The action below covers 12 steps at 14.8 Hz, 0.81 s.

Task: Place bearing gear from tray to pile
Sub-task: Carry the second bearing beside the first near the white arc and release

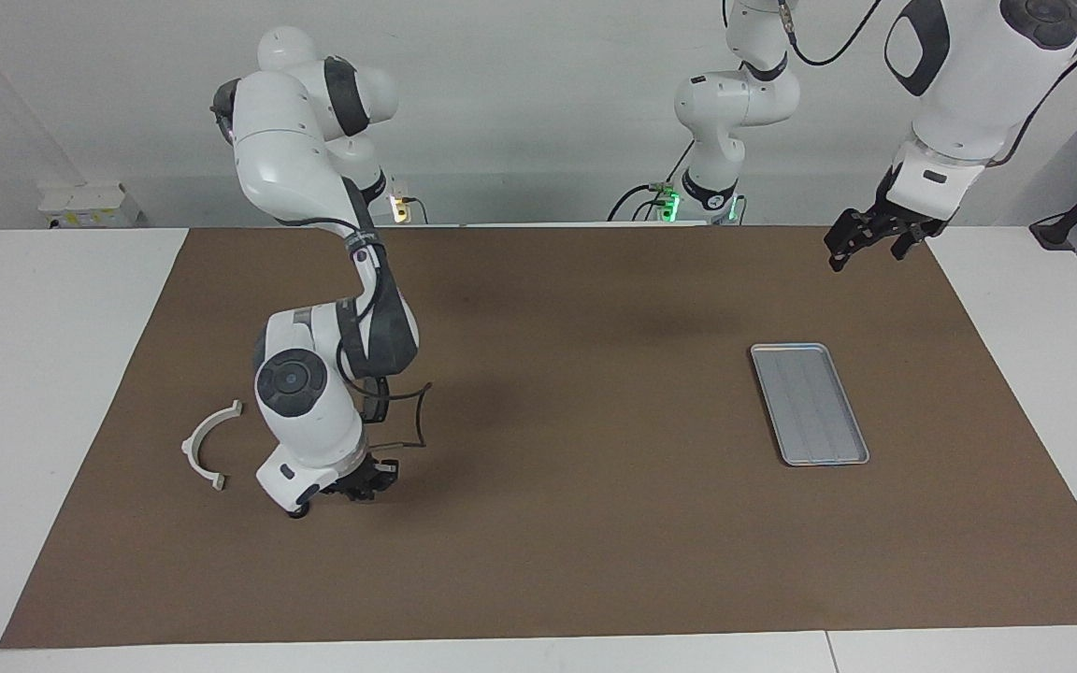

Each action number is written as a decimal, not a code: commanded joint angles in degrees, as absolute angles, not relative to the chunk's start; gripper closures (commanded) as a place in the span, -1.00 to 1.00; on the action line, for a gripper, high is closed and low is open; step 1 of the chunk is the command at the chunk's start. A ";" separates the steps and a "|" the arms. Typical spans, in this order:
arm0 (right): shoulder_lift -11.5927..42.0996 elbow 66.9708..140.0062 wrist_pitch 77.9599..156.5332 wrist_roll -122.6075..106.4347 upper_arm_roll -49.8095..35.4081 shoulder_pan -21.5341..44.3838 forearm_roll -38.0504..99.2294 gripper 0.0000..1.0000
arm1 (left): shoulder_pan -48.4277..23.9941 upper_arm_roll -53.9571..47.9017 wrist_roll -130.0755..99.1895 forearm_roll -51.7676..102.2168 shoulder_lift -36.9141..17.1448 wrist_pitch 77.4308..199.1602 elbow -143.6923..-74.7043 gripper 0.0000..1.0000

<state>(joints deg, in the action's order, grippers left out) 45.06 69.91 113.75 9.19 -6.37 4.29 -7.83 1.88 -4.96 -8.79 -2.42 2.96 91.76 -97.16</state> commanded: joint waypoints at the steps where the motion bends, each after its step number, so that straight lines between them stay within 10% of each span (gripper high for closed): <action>1: 40.70 79.25 120.38 6.42 -7.38 1.85 -9.14 1.00 | 1.93 -4.92 -8.35 -1.85 3.69 90.97 -97.30 -1.00; 4: 39.99 80.95 121.82 6.85 -7.30 1.84 -9.14 1.00 | 1.93 -4.92 -8.35 -1.85 3.69 91.05 -97.30 -1.00; 5: 39.90 80.77 121.38 7.20 -7.29 2.02 -9.05 -0.48 | 1.93 -4.92 -8.35 -1.85 3.69 90.97 -97.38 -1.00; 6: 39.82 80.60 120.85 7.29 -7.29 2.20 -9.05 -0.99 | 1.93 -4.92 -8.35 -1.85 3.69 90.97 -97.30 -1.00; 12: 37.27 80.59 119.62 7.21 -7.38 1.94 -9.05 -1.00 | 1.93 -4.92 -8.35 -1.85 3.69 90.97 -97.38 -1.00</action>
<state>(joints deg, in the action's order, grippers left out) 39.57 78.10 119.73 7.38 -6.82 2.81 -8.12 1.88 -4.96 -8.79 -2.42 2.96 91.76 -97.15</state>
